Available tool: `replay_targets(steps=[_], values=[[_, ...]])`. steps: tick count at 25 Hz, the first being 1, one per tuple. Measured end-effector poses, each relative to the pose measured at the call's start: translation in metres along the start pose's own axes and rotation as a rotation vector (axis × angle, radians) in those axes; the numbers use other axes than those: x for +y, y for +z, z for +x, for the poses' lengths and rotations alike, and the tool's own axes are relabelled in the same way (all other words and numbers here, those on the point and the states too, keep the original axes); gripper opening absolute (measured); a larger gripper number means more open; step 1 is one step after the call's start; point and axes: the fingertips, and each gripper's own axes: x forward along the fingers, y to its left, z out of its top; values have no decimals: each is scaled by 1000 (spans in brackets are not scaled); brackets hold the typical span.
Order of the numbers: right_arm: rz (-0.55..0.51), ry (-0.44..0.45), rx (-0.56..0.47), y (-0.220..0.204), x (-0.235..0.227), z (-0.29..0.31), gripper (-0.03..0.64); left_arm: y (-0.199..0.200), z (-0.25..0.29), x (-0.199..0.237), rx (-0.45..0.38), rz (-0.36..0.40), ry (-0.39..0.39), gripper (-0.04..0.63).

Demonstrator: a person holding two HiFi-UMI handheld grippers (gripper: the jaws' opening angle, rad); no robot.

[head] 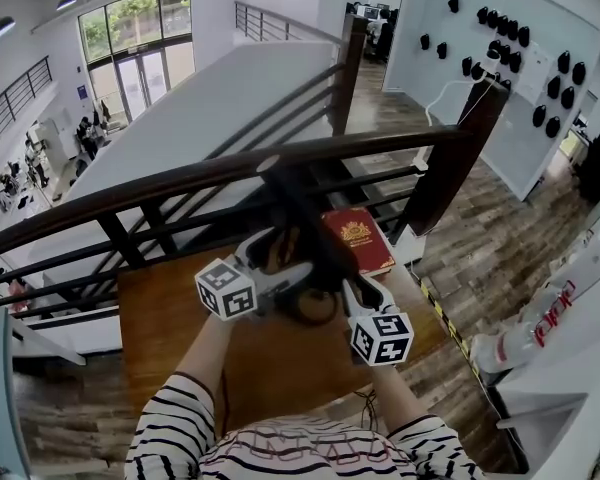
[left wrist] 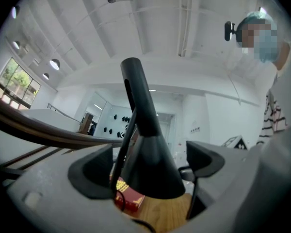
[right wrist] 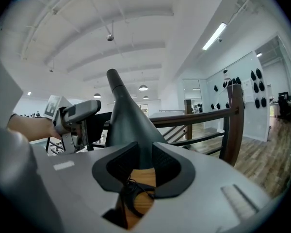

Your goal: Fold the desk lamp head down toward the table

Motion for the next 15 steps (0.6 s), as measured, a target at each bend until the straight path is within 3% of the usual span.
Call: replay_targets(steps=[10,15], values=[[10,7,2,0,-3,0,81,-9,-4,-3,26,19,37,468],[16,13,4,0,-4,-6,100,-8,-14,-8,7,42,102,462]])
